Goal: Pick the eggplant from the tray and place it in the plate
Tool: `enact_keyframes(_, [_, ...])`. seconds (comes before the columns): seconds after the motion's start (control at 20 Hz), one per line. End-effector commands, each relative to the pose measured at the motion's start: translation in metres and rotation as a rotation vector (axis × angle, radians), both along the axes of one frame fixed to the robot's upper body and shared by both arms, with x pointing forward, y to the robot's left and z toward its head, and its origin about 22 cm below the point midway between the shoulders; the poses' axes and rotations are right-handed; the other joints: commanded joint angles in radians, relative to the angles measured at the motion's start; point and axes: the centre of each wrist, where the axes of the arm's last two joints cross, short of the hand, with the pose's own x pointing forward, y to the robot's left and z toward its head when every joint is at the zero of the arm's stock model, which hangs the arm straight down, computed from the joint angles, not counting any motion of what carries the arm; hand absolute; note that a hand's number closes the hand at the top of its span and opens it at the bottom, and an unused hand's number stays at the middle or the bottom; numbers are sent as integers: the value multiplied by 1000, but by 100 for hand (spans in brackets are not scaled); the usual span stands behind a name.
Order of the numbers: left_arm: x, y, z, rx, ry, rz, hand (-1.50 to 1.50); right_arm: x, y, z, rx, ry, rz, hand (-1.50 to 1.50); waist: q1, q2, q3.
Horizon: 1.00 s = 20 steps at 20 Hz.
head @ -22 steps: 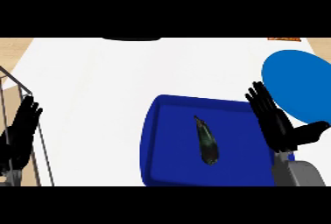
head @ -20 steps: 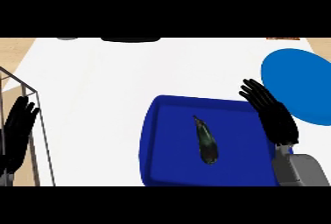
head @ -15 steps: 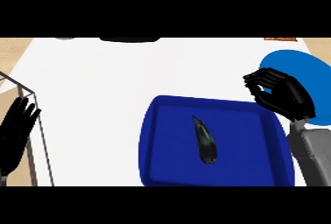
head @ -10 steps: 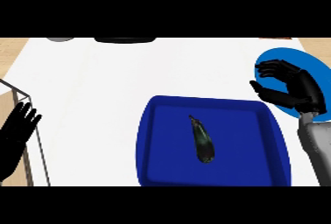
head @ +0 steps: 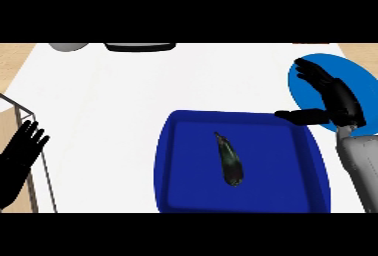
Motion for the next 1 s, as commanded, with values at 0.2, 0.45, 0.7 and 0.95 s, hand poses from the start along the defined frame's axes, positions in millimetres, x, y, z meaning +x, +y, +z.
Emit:
enact_keyframes(0.2, [9,-71,-20,39,143,-134,0,9,12,28,-349,257,284,-150,-20,12,-11])
enact_keyframes(0.45, [9,-82,-22,38,147,-138,0,13,51,37,-454,331,369,-150,-15,9,-11])
enact_keyframes(0.7, [14,-85,-16,49,144,-145,0,18,78,39,-511,414,373,-150,-8,10,-11])
enact_keyframes(0.95, [12,-85,-25,38,156,-152,0,4,111,25,-558,420,373,-150,-16,8,-11])
